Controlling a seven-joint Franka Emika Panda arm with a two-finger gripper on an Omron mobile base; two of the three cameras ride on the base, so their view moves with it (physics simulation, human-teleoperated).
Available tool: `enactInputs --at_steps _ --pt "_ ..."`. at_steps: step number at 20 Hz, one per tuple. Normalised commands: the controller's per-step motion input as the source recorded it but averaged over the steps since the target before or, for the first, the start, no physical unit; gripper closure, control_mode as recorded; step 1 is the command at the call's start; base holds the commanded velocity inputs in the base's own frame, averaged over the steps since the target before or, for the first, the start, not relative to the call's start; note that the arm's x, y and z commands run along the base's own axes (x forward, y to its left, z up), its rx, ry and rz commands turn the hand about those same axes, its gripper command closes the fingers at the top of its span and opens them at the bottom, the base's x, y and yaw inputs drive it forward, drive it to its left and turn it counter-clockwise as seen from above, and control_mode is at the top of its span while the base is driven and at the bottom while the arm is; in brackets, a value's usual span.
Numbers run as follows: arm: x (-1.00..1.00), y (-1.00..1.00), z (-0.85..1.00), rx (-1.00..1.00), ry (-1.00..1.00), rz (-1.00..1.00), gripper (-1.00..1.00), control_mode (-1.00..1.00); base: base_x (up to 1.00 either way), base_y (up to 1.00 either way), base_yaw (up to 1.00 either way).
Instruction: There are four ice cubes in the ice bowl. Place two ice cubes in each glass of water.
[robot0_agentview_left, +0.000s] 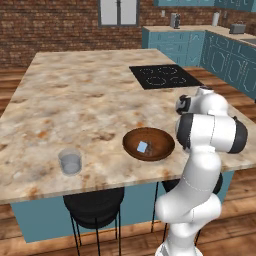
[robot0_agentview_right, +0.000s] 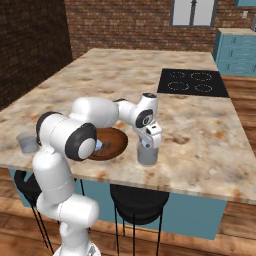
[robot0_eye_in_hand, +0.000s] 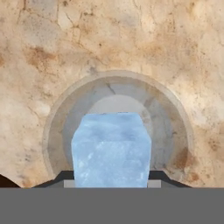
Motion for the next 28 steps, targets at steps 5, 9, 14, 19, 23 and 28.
enactInputs --at_steps 5,9,14,19,23,28 --pt "0.06 0.00 -0.10 0.00 0.00 -0.02 1.00 -1.00 0.00 0.00 0.00" --pt "0.09 -0.04 -0.01 0.00 0.00 0.00 1.00 -1.00 0.00 0.00 0.00" --pt "0.05 -0.14 -0.05 0.00 0.00 0.00 1.00 -1.00 0.00 0.00 0.00" --pt "0.00 -0.08 -0.12 0.00 0.00 0.00 1.00 -1.00 0.00 0.00 0.00" --pt "0.06 0.00 -0.04 0.00 0.00 0.00 1.00 -1.00 0.00 0.00 0.00" --pt "0.01 0.00 -0.02 0.00 0.01 0.00 1.00 -1.00 0.00 0.00 0.00"
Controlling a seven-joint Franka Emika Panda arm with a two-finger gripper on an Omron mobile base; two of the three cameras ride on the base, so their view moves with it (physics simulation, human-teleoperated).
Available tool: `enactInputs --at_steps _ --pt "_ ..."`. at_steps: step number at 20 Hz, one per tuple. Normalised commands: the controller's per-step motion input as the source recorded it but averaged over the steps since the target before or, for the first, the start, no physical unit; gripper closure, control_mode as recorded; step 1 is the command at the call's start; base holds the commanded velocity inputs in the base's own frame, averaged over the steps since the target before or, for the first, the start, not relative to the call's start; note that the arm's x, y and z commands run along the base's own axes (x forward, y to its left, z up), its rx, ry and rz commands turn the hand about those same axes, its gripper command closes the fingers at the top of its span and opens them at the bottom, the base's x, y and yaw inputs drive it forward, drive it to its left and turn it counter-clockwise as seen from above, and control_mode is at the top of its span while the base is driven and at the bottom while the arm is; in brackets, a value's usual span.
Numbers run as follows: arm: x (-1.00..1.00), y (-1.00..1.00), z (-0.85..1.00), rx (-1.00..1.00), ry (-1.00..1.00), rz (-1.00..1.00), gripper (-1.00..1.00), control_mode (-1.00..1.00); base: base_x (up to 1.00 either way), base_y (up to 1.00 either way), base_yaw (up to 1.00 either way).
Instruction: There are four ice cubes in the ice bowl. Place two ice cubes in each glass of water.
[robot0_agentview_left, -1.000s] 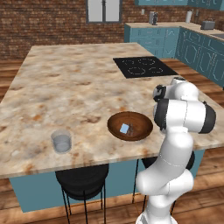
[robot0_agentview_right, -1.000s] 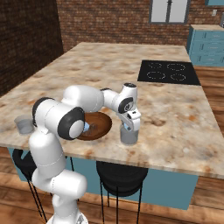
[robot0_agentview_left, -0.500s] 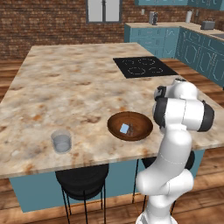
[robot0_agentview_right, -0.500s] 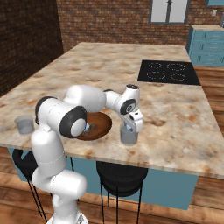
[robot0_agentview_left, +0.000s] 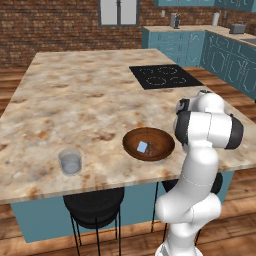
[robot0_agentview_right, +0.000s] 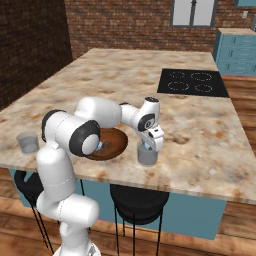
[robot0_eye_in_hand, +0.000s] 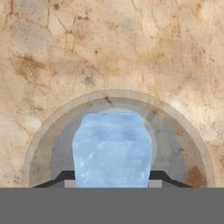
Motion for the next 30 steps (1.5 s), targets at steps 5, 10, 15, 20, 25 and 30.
enactInputs --at_steps 5,10,15,20,25,30 --pt "0.00 0.00 0.00 0.00 0.00 0.00 -1.00 -1.00 0.00 0.00 0.00" --pt "0.00 0.00 0.00 0.00 0.00 0.00 -1.00 -1.00 0.00 0.00 0.00" --pt "0.00 0.00 0.01 0.00 0.03 0.00 -1.00 -1.00 0.00 0.00 0.00" --pt "0.01 0.00 0.04 0.00 0.03 0.00 -1.00 -1.00 0.00 0.00 0.00" --pt "0.01 0.00 0.01 0.00 0.04 0.00 1.00 -1.00 0.00 0.00 0.00" --pt "0.08 0.02 0.19 0.00 0.01 0.00 1.00 -1.00 0.00 0.00 0.00"
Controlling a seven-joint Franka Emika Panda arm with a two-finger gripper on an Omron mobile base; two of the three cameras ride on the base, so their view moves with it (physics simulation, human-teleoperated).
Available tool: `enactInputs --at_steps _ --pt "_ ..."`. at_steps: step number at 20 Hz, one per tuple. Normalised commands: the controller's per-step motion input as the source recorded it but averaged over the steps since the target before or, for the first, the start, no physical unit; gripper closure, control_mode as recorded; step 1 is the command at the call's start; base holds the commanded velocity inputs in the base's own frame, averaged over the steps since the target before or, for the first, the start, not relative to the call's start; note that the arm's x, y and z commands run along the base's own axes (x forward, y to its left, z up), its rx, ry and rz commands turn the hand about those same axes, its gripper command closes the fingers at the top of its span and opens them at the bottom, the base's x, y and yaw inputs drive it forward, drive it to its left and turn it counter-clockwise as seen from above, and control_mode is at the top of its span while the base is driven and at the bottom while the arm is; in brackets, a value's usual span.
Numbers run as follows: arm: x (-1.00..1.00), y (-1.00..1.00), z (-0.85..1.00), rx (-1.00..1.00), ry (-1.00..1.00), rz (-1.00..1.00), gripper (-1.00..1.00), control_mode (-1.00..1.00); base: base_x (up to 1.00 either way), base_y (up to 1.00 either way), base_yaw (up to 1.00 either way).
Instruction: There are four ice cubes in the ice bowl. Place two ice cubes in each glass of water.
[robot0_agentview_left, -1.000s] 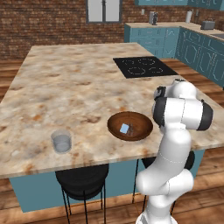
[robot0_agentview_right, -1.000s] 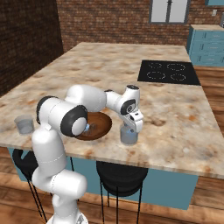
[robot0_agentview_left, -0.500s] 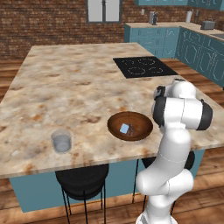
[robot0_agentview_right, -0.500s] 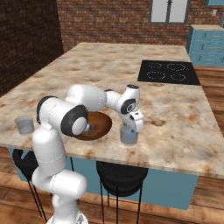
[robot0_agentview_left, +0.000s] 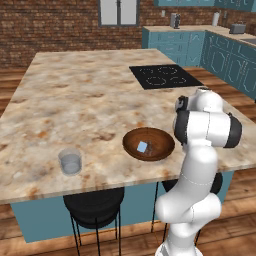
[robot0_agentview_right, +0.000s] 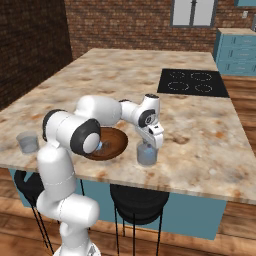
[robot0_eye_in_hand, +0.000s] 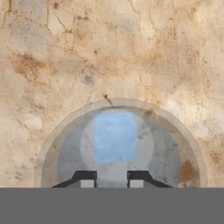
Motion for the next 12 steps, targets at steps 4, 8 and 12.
enactInputs --at_steps 4,8,12 --pt "-0.32 0.69 0.25 0.00 0.00 0.02 -1.00 -1.00 0.00 0.00 0.00" --pt "-0.06 0.94 0.55 -0.03 0.00 0.04 -1.00 -1.00 0.00 0.00 0.00" --pt "0.00 0.85 0.50 -0.02 0.00 0.11 -1.00 -1.00 0.00 0.00 0.00"
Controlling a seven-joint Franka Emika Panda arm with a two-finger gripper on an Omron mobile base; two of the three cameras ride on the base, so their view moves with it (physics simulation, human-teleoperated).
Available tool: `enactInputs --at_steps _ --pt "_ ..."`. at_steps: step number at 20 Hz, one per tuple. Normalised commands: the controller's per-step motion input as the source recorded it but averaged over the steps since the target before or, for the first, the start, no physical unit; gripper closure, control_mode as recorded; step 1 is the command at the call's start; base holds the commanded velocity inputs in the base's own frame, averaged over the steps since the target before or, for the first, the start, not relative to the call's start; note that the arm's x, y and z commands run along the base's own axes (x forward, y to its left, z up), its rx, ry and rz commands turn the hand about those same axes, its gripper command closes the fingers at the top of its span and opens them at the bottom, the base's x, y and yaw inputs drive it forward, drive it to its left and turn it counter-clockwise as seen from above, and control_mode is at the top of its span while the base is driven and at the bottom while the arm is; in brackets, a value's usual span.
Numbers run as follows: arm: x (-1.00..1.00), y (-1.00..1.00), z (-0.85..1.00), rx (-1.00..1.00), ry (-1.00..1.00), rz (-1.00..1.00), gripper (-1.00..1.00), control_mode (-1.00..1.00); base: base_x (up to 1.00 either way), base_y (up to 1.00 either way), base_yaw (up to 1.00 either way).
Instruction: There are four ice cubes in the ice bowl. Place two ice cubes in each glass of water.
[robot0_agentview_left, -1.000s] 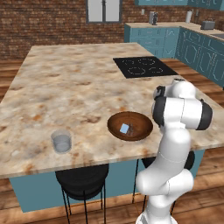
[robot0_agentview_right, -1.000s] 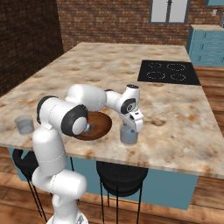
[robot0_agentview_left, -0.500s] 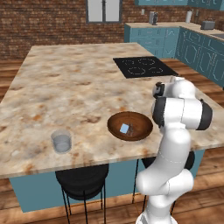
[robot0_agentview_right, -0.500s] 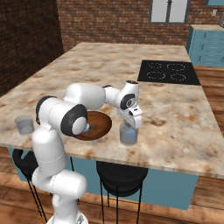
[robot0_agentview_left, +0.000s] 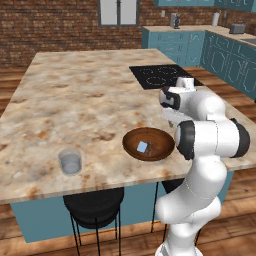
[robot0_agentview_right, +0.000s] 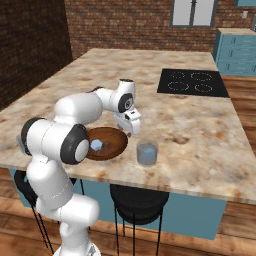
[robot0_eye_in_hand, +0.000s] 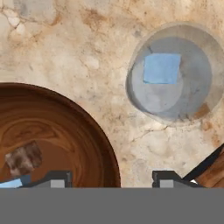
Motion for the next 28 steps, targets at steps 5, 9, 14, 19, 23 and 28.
enactInputs --at_steps 5,9,14,19,23,28 --pt "0.02 0.84 -0.03 0.00 0.00 0.08 -1.00 -1.00 0.00 0.00 0.00" --pt "0.13 0.60 0.00 0.00 0.00 0.06 -1.00 -1.00 0.00 0.00 0.00" --pt "0.19 0.40 -0.21 0.00 0.03 0.07 -1.00 -1.00 0.00 0.00 0.00" --pt "0.12 0.29 -0.14 0.00 0.00 0.08 -1.00 -1.00 0.00 0.00 0.00" --pt "0.05 0.04 -0.19 0.02 0.04 0.23 -1.00 -1.00 0.00 0.00 0.00" --pt "0.27 -0.03 -0.10 0.02 0.01 0.25 -1.00 -1.00 0.00 0.00 0.00"
